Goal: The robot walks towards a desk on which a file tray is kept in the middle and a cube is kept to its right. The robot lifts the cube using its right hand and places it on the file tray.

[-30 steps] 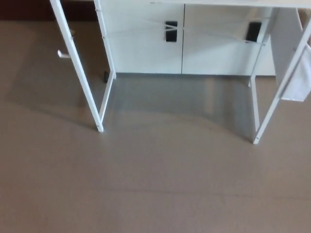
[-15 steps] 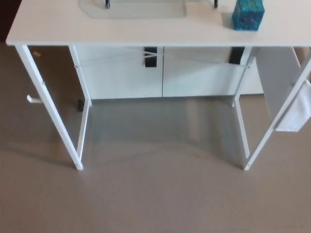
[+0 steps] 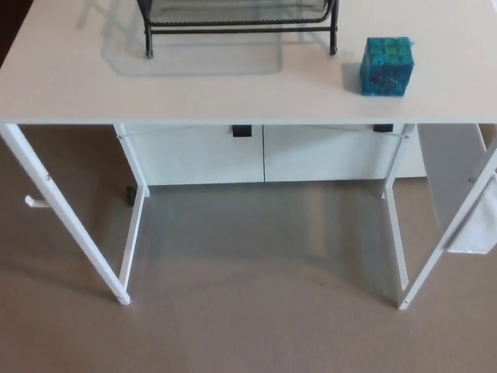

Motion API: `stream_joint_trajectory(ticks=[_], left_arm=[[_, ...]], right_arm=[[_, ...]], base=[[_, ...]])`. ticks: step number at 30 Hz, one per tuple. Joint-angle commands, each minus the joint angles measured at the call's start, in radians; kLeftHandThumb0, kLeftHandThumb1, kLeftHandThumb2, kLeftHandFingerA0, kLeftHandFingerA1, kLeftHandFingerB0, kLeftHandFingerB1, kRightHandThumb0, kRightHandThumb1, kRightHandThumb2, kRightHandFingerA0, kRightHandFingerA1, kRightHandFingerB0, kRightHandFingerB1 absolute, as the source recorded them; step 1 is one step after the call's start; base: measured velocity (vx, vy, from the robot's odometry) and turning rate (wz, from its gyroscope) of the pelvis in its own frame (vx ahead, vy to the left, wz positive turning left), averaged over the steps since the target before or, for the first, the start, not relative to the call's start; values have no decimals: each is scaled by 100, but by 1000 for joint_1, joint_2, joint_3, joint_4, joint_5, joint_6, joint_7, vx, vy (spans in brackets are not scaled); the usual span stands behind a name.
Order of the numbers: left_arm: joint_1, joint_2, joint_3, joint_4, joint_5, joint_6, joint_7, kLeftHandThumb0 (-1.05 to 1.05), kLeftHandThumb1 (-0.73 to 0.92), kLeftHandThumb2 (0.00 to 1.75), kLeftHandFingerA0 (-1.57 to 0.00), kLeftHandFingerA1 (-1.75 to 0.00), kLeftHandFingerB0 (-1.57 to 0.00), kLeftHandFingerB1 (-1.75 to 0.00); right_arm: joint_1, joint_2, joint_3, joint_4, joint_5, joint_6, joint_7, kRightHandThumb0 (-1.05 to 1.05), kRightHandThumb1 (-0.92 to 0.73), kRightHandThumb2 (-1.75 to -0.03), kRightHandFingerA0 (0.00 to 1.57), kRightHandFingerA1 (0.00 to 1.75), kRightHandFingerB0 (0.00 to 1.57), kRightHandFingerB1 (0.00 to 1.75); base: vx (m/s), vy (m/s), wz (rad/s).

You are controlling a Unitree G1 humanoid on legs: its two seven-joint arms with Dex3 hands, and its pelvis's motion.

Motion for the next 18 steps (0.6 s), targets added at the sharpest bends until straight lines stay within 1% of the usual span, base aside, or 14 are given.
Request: stream_joint_trajectory(ticks=[1, 2, 3, 4, 5, 6, 7, 8, 9, 10, 13, 15, 16, 18], left_arm=[[-5, 14, 0, -2, 12, -7, -3, -81, 83, 83, -9, -77, -10, -65], [-9, 15, -1, -2, 13, -5, -3, -81, 83, 83, -9, -77, -10, -65], [-9, 15, -1, 1, 13, -5, -1, -85, 77, 102, -13, -76, -14, -67], [-9, 15, -1, 2, 13, -5, 0, -85, 77, 102, -13, -76, -14, -67], [-9, 17, -1, 2, 12, -3, -6, -88, 62, 115, -8, -69, -13, -64], [-9, 17, 1, 2, 11, -3, -8, -88, 62, 115, -8, -69, -13, -64], [-13, 14, -2, 4, 14, 15, 6, -86, 84, 80, -7, -80, -11, -68], [-14, 14, -1, 4, 14, 15, 6, -86, 84, 80, -7, -80, -11, -68], [-16, 14, 0, 6, 13, 13, 7, -90, 81, 82, -4, -94, -9, -77], [-18, 13, 3, 7, 12, 9, 12, -94, 62, 116, -10, -72, -18, -68], [-14, 16, 2, 2, 11, 2, -3, -81, 64, 116, -6, -67, -10, -61], [-11, 17, 0, 2, 13, -6, -8, -84, 64, 116, -7, -69, -10, -63], [-12, 13, 7, 7, 7, 0, 4, -92, 62, 116, -9, -71, -15, -67], [-10, 13, 13, 1, 2, 2, -2, -87, 63, 114, -5, -68, -12, -62]], right_arm=[[-5, -2, -3, 7, -5, 12, 7, -74, -44, -80, 27, 52, 10, 38], [-8, 0, -3, 10, -5, 11, 7, -74, -44, -80, 27, 52, 10, 38], [-8, 0, -3, 10, -5, 11, 7, -74, -44, -80, 27, 52, 10, 38], [-9, 0, -3, 11, -5, 11, 7, -74, -44, -80, 27, 52, 10, 38], [-9, 0, -3, 12, -5, 10, 7, -74, -44, -80, 27, 52, 10, 38], [-9, 0, -3, 12, -5, 10, 7, -74, -44, -80, 27, 52, 10, 38], [-9, 0, -3, 12, -5, 10, 7, -74, -44, -80, 27, 52, 10, 38], [-9, 0, -3, 12, -5, 10, 7, -74, -44, -80, 27, 52, 10, 38], [-11, 0, -3, 12, -4, 10, 7, -74, -44, -80, 27, 52, 10, 38], [-13, 0, -4, 11, -4, 11, 7, -74, -44, -80, 27, 52, 10, 38], [-13, 0, -4, 12, -4, 11, 7, -74, -44, -80, 27, 52, 10, 38], [-13, 0, -4, 12, -4, 11, 7, -74, -44, -80, 27, 52, 10, 38], [-13, 0, -4, 12, -4, 11, 7, -74, -44, -80, 27, 52, 10, 38], [-14, 0, -4, 13, -4, 11, 7, -74, -44, -80, 27, 52, 10, 38]], base=[[84, 49, -10], [91, 77, -5], [123, 118, -3], [155, 146, -9], [117, 180, -9], [123, 184, 15], [248, 229, -14], [226, 220, -9], [133, 141, 8], [89, 115, 9], [126, 39, 6], [135, -64, 8], [137, -104, 10], [139, -141, 7]])
